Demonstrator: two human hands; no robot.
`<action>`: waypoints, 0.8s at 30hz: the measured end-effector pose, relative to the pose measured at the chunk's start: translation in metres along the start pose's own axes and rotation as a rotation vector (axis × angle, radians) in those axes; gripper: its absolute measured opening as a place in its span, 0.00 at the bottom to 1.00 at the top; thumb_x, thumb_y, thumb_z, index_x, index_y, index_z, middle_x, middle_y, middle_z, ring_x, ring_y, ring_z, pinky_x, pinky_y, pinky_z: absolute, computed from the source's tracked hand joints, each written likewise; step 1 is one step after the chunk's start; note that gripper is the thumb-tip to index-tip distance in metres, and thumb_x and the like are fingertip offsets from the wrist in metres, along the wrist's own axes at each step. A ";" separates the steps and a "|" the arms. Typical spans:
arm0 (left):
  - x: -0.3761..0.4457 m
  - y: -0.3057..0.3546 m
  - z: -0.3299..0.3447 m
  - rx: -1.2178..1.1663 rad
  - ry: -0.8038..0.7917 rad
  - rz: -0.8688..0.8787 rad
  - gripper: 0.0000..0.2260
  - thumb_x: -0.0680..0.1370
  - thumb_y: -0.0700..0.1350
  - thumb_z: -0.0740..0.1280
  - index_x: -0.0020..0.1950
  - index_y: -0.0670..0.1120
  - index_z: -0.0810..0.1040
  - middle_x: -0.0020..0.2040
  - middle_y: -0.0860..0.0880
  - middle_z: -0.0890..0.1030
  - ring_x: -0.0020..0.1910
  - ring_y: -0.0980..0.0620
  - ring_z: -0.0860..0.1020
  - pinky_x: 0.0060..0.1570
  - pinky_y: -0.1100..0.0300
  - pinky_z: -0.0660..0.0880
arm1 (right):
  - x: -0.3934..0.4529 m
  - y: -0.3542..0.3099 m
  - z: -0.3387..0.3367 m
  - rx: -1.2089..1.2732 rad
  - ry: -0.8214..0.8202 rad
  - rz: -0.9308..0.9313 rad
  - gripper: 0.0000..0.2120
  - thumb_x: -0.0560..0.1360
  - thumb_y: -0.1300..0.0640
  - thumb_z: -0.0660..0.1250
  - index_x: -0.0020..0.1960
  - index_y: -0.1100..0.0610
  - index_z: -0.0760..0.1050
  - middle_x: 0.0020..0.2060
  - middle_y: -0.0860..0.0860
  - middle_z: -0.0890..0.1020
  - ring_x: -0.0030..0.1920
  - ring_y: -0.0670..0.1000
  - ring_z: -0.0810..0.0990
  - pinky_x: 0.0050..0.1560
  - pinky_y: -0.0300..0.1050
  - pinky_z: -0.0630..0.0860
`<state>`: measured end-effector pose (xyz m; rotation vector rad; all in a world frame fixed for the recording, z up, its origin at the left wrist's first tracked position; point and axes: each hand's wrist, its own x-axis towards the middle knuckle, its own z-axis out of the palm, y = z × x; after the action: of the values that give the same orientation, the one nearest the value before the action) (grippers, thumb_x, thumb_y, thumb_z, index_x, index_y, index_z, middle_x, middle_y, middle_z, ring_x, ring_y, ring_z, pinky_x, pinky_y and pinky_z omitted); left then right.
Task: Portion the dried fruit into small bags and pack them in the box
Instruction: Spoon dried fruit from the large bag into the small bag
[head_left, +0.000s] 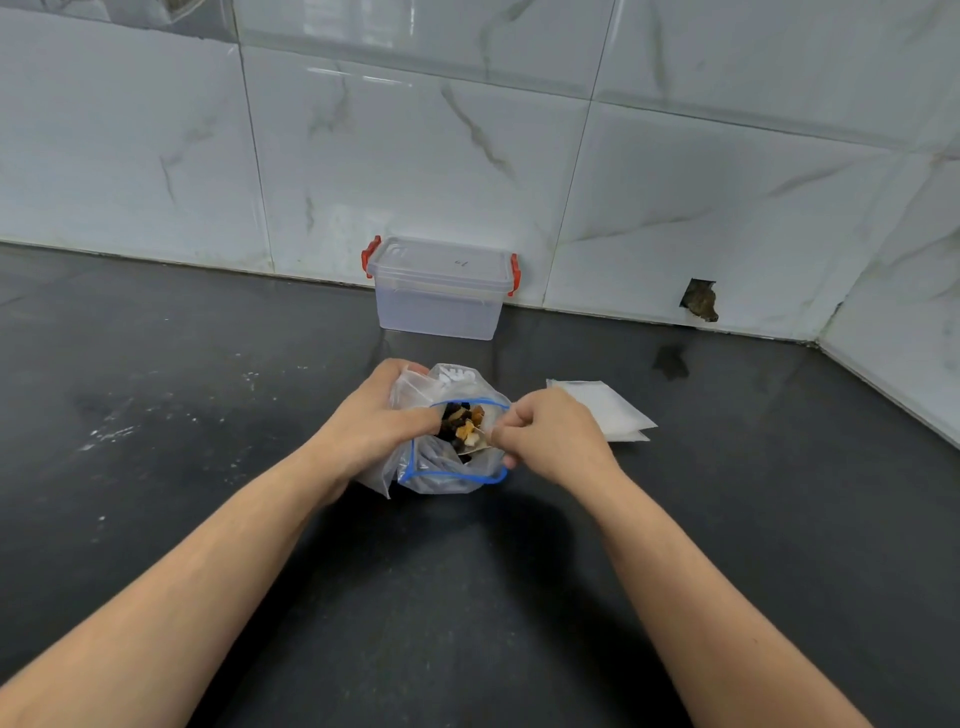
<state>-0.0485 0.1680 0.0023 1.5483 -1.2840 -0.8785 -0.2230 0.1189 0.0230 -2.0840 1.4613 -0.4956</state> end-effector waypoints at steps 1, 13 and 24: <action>0.000 -0.001 -0.001 0.002 0.024 0.002 0.33 0.55 0.58 0.70 0.59 0.53 0.71 0.53 0.50 0.79 0.53 0.51 0.79 0.56 0.50 0.76 | -0.001 0.000 -0.003 0.096 -0.033 -0.004 0.08 0.71 0.61 0.66 0.35 0.59 0.81 0.32 0.53 0.83 0.29 0.45 0.75 0.31 0.38 0.72; 0.003 -0.001 -0.011 0.238 0.225 0.293 0.29 0.66 0.49 0.77 0.64 0.55 0.69 0.59 0.52 0.70 0.59 0.55 0.69 0.49 0.73 0.62 | 0.008 0.016 -0.005 0.729 0.026 0.063 0.09 0.78 0.55 0.65 0.46 0.59 0.80 0.32 0.50 0.83 0.27 0.42 0.76 0.26 0.33 0.70; -0.001 0.003 -0.010 0.225 0.202 0.374 0.32 0.67 0.50 0.77 0.65 0.59 0.65 0.64 0.61 0.69 0.64 0.57 0.68 0.61 0.60 0.64 | 0.013 0.027 -0.013 1.093 -0.108 0.271 0.10 0.77 0.58 0.63 0.43 0.59 0.81 0.27 0.50 0.81 0.25 0.43 0.76 0.24 0.33 0.70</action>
<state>-0.0408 0.1712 0.0080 1.4562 -1.4957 -0.3412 -0.2463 0.0969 0.0165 -1.0160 1.0063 -0.8122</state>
